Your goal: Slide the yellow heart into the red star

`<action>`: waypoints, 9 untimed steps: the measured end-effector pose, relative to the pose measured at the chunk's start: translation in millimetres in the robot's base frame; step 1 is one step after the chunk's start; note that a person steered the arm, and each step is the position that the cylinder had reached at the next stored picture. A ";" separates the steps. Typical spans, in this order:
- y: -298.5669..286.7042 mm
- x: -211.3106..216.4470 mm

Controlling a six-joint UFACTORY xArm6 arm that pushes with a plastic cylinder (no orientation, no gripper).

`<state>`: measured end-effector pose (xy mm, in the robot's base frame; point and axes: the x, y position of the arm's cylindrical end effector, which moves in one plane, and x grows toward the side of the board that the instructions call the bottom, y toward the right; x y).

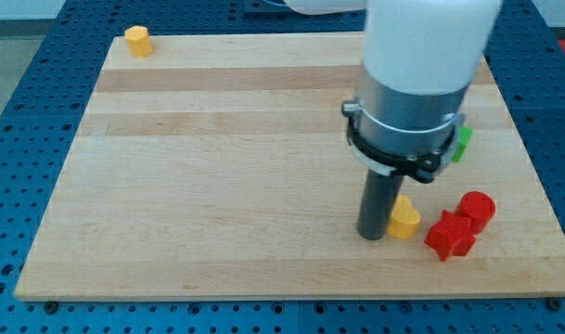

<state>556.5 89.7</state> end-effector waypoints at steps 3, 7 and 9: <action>-8.4 -12.5; 43.9 -37.1; 20.0 -198.7</action>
